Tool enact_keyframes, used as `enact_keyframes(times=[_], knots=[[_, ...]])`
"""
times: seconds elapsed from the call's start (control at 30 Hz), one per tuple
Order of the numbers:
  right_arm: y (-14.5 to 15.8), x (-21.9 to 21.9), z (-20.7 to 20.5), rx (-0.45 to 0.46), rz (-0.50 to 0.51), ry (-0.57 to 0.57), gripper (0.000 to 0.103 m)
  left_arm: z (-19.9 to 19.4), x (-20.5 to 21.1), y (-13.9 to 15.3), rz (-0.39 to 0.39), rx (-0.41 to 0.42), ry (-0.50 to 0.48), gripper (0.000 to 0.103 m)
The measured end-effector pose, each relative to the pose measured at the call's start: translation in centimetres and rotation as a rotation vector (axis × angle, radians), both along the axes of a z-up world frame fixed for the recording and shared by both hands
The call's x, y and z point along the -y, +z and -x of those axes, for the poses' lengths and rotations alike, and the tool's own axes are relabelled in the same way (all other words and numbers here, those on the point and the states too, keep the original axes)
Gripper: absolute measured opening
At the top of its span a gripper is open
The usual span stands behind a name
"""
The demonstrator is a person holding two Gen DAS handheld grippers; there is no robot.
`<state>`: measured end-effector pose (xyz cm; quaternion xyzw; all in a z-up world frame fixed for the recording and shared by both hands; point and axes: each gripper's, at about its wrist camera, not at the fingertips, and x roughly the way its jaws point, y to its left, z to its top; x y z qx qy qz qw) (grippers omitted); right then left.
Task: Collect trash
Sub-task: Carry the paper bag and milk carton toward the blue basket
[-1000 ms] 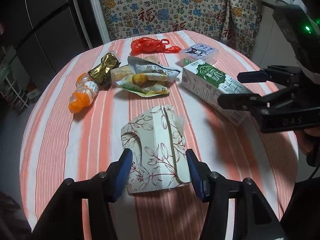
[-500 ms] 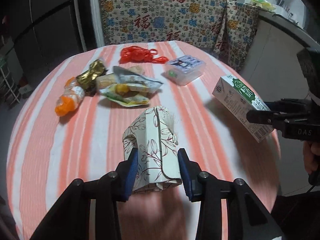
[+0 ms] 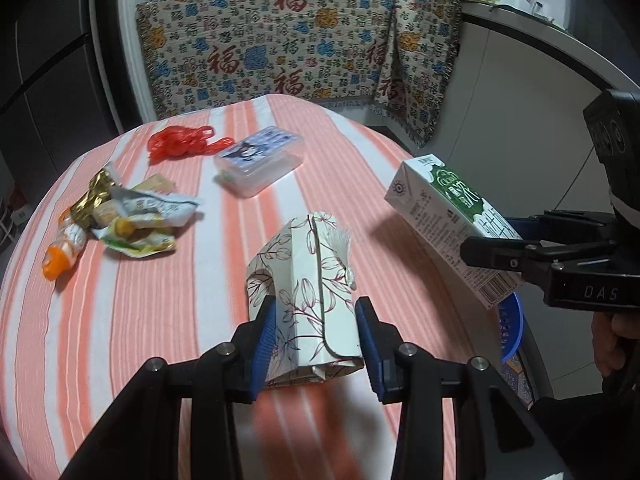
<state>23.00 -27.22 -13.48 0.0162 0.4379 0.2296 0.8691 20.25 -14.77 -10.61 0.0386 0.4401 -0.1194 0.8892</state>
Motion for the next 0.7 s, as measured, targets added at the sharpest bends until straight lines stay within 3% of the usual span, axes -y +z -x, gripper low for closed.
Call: enact_keyframes(times=[0.47, 0.7], knots=[[0.1, 3.4, 0.8, -0.008, -0.024, -0.051, 0.048, -0.4, 4.2, -0.7, 0.003, -0.019, -0.074, 0.04], [0.0, 6.1, 1.1, -0.011, -0.033, -0.102, 0.048, -0.8, 6.2, -0.7, 0.063, -0.045, -0.123, 0.04]])
